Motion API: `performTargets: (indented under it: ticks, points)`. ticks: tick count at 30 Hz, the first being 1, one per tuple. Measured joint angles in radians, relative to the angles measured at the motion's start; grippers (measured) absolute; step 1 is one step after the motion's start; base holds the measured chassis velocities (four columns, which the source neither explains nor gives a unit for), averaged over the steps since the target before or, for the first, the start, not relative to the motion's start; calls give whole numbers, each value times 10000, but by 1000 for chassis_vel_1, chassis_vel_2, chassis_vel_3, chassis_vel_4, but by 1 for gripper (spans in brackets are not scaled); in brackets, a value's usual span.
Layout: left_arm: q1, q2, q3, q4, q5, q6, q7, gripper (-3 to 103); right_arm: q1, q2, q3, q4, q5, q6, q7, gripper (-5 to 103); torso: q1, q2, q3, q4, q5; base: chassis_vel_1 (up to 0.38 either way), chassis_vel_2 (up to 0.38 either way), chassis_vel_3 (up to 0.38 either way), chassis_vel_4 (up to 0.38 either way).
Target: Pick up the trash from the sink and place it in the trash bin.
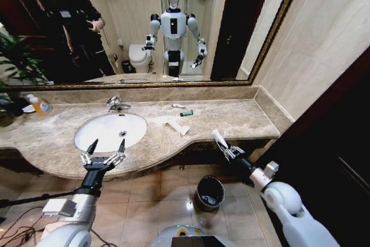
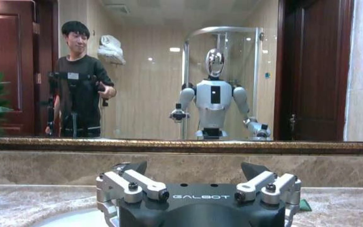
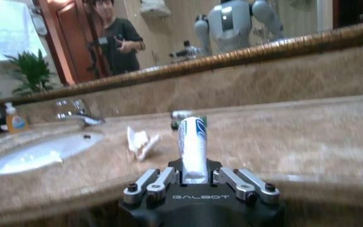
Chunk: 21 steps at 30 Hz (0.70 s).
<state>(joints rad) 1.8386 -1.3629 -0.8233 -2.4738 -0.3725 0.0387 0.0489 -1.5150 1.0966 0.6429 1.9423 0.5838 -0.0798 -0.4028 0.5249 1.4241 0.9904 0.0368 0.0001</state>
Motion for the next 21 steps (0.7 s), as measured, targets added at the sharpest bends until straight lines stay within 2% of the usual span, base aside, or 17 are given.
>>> performTargets:
  ticks: [5, 21]
  points:
    - [0, 0, 0, 0, 0, 0, 0, 100, 103, 137, -285, -706, -107, 61, 28, 22, 1, 0, 0, 1, -1, 0, 0, 0, 0]
    - [0, 0, 0, 1, 0, 0, 0, 100, 1061, 1151, -1089, -4553, -1897, 1500, 60, 22, 2, 0, 0, 1, 0, 0, 0, 0, 0]
